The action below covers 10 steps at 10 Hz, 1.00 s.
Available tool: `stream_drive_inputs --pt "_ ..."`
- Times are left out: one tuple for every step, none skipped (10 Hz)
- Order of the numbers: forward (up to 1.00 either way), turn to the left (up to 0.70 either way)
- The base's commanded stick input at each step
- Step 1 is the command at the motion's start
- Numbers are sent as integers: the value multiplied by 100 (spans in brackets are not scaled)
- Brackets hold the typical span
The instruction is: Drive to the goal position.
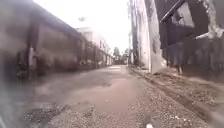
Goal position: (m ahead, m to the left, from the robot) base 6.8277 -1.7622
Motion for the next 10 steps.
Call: stream_drive_inputs --pt "100 0" --pt "100 0" --pt "100 0" --pt "100 0" --pt "100 0" --pt "100 0" --pt "100 0" --pt "100 0" --pt "100 0" --pt "100 0"
